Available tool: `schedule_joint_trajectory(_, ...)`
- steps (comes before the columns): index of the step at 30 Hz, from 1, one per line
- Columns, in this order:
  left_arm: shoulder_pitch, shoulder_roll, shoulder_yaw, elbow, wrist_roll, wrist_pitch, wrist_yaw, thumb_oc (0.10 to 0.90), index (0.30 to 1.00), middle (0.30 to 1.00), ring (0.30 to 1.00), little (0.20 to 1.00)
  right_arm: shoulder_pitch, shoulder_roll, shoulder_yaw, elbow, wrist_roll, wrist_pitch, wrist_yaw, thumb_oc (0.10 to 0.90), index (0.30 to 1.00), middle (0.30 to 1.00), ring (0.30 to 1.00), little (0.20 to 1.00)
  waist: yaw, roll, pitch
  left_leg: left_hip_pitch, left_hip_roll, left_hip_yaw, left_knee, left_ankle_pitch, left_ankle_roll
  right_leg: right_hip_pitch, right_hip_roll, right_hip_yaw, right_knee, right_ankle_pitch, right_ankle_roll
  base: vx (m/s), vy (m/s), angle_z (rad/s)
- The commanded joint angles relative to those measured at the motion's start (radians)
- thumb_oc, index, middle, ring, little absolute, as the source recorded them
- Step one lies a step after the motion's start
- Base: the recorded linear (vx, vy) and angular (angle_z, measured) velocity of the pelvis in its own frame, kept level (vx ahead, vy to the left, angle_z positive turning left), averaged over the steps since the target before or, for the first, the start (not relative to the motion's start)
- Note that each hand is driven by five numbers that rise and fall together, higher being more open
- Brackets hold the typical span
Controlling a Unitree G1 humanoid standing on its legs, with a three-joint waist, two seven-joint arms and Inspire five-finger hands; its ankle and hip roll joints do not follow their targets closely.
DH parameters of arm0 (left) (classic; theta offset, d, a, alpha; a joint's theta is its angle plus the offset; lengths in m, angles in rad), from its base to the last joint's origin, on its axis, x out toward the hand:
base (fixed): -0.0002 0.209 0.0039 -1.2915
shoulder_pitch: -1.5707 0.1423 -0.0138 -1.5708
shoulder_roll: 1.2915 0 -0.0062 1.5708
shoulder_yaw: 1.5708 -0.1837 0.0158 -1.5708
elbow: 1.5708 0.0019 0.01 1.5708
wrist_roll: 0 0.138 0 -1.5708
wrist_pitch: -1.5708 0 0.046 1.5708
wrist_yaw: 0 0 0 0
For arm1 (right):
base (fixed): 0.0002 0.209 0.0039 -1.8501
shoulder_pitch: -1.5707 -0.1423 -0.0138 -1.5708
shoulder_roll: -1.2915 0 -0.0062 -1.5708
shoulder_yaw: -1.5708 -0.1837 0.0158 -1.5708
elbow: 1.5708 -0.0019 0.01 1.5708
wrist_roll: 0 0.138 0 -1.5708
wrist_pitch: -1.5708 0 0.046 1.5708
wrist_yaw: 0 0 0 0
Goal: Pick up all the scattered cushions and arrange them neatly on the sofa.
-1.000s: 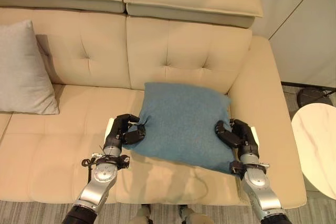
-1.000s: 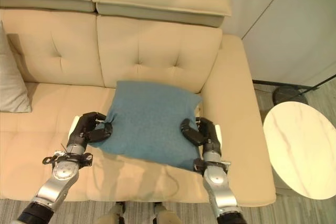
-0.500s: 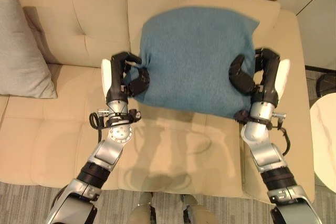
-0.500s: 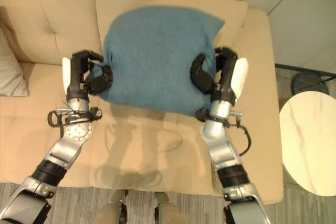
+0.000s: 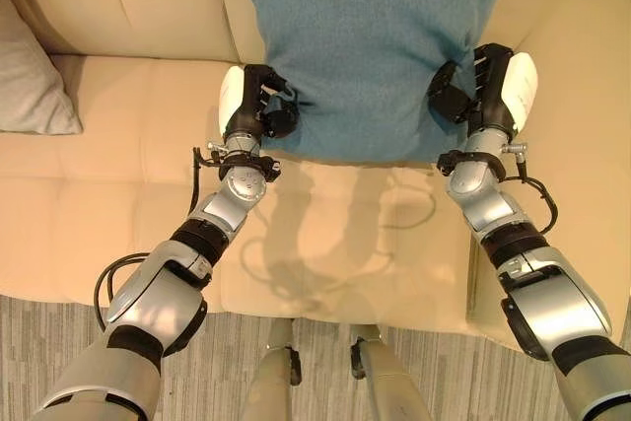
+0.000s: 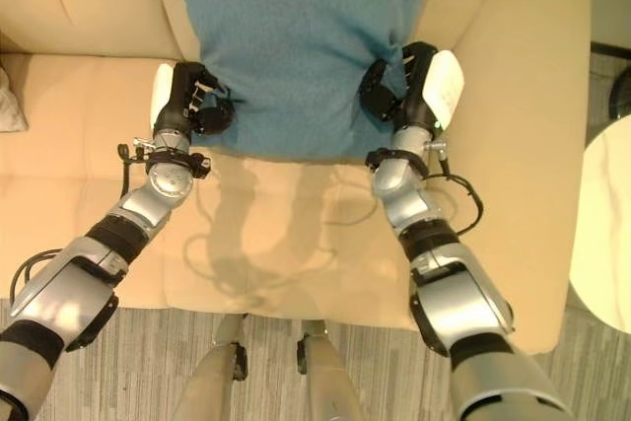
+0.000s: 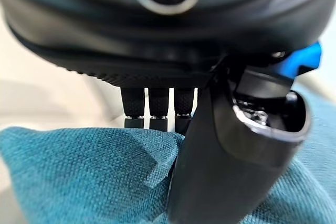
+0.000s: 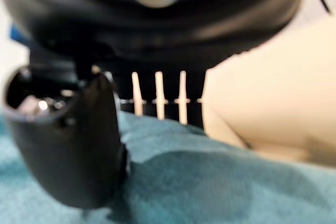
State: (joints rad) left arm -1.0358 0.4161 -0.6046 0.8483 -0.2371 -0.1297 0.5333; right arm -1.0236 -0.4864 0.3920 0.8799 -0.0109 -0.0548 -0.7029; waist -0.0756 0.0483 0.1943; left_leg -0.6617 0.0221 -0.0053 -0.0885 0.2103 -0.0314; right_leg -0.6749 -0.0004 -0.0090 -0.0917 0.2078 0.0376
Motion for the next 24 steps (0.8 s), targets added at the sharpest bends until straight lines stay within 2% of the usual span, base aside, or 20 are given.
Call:
schedule_joint_trajectory(1, -0.291, -0.023, 0.026, -0.081, -0.019, -0.116, -0.021, 0.4, 0.3, 0.3, 0.3, 0.3, -0.175, 0.009, 0.011, -0.081, 0.071, -0.061, 0.043, 0.4, 0.3, 0.3, 0.3, 0.3, -0.01, -0.032, -0.027, 0.076, -0.053, 0.031, 0.001, -0.117, -0.029, 0.067, -0.007, -0.015, 0.004, -0.089, 0.106, 0.0, 0.0, 0.0)
schedule_joint_trajectory(2, -0.291, -0.023, 0.027, -0.081, -0.02, -0.116, -0.021, 0.417, 0.326, 0.326, 0.326, 0.326, -0.175, 0.009, 0.011, -0.08, 0.071, -0.061, 0.043, 0.4, 0.3, 0.3, 0.3, 0.3, -0.01, -0.032, -0.028, 0.075, -0.053, 0.031, 0.001, -0.117, -0.029, 0.066, -0.007, -0.015, 0.004, -0.089, 0.106, 0.0, 0.0, 0.0)
schedule_joint_trajectory(3, -0.287, -0.024, 0.027, -0.07, -0.022, -0.111, -0.029, 0.574, 0.561, 0.561, 0.561, 0.561, -0.171, 0.011, 0.019, -0.07, 0.085, -0.062, 0.061, 0.508, 0.462, 0.462, 0.462, 0.462, -0.012, -0.032, -0.027, 0.071, -0.052, 0.031, 0.001, -0.116, -0.029, 0.06, -0.007, -0.014, 0.004, -0.087, 0.106, 0.0, 0.0, 0.0)
schedule_joint_trajectory(4, -0.29, -0.025, 0.024, -0.055, -0.024, -0.107, -0.034, 0.74, 0.811, 0.811, 0.811, 0.811, -0.169, 0.017, 0.027, -0.063, 0.107, -0.069, 0.082, 0.736, 0.804, 0.804, 0.804, 0.804, -0.014, -0.033, -0.026, 0.07, -0.053, 0.031, 0.001, -0.115, -0.029, 0.057, -0.005, -0.013, 0.004, -0.086, 0.106, 0.0, 0.0, 0.0)
schedule_joint_trajectory(5, -0.287, -0.025, 0.024, -0.046, -0.024, -0.104, -0.038, 0.8, 0.9, 0.9, 0.9, 0.9, -0.17, 0.018, 0.032, -0.058, 0.117, -0.068, 0.094, 0.8, 0.9, 0.9, 0.9, 0.9, -0.015, -0.033, -0.025, 0.068, -0.053, 0.032, 0.001, -0.114, -0.03, 0.055, -0.005, -0.013, 0.004, -0.086, 0.105, 0.0, 0.0, 0.0)
schedule_joint_trajectory(10, -0.237, -0.02, 0.042, -0.054, -0.02, -0.092, -0.051, 0.8, 0.9, 0.9, 0.9, 0.9, -0.118, 0.018, 0.059, -0.078, 0.105, -0.066, 0.153, 0.8, 0.9, 0.9, 0.9, 0.9, -0.022, -0.032, -0.024, 0.074, -0.055, 0.036, 0.001, -0.113, -0.031, 0.055, -0.003, -0.014, 0.004, -0.084, 0.104, 0.0, 0.0, 0.0)
schedule_joint_trajectory(15, -0.103, 0.02, 0.094, -0.133, -0.054, -0.11, -0.09, 0.8, 0.9, 0.9, 0.9, 0.9, -0.014, -0.003, 0.024, -0.131, 0.087, -0.071, 0.182, 0.8, 0.9, 0.9, 0.9, 0.9, -0.019, -0.029, -0.034, 0.089, -0.057, 0.036, 0.001, -0.117, -0.032, 0.069, -0.003, -0.017, 0.004, -0.087, 0.102, 0.0, 0.0, 0.0)
schedule_joint_trajectory(18, 0.046, 0.109, 0.183, -0.224, -0.102, -0.132, -0.131, 0.8, 0.9, 0.9, 0.9, 0.9, 0.153, -0.059, -0.071, -0.225, 0.073, -0.088, 0.209, 0.8, 0.9, 0.9, 0.9, 0.9, -0.02, -0.026, -0.051, 0.106, -0.059, 0.04, 0.001, -0.123, -0.033, 0.085, -0.004, -0.024, 0.004, -0.093, 0.101, 0.0, 0.0, 0.0)
schedule_joint_trajectory(19, 0.049, 0.109, 0.183, -0.226, -0.101, -0.131, -0.131, 0.8, 0.9, 0.9, 0.9, 0.9, 0.157, -0.059, -0.072, -0.228, 0.072, -0.087, 0.209, 0.8, 0.9, 0.9, 0.9, 0.9, -0.019, -0.026, -0.053, 0.106, -0.059, 0.04, 0.001, -0.123, -0.033, 0.085, -0.004, -0.024, 0.004, -0.093, 0.101, 0.0, 0.0, 0.0)
schedule_joint_trajectory(21, 0.188, 0.175, 0.283, -0.27, -0.125, -0.145, -0.159, 0.8, 0.9, 0.9, 0.9, 0.9, 0.323, -0.103, -0.183, -0.281, 0.057, -0.101, 0.225, 0.8, 0.9, 0.9, 0.9, 0.9, -0.02, -0.026, -0.071, 0.119, -0.06, 0.04, 0.001, -0.128, -0.032, 0.101, -0.007, -0.03, 0.004, -0.097, 0.102, 0.0, 0.0, 0.0)
schedule_joint_trajectory(23, 0.243, 0.191, 0.317, -0.289, -0.132, -0.148, -0.166, 0.8, 0.9, 0.9, 0.9, 0.9, 0.384, -0.111, -0.221, -0.299, 0.057, -0.104, 0.23, 0.8, 0.9, 0.9, 0.9, 0.9, -0.02, -0.026, -0.079, 0.124, -0.06, 0.04, 0.001, -0.13, -0.032, 0.106, -0.008, -0.032, 0.004, -0.098, 0.102, 0.0, 0.0, 0.0)
schedule_joint_trajectory(24, 0.366, 0.221, 0.397, -0.33, -0.148, -0.156, -0.184, 0.8, 0.9, 0.9, 0.9, 0.9, 0.511, -0.123, -0.307, -0.338, 0.066, -0.117, 0.242, 0.8, 0.9, 0.9, 0.9, 0.9, -0.021, -0.026, -0.093, 0.138, -0.058, 0.038, 0.001, -0.136, -0.031, 0.12, -0.009, -0.035, 0.004, -0.103, 0.101, 0.0, 0.0, 0.0)
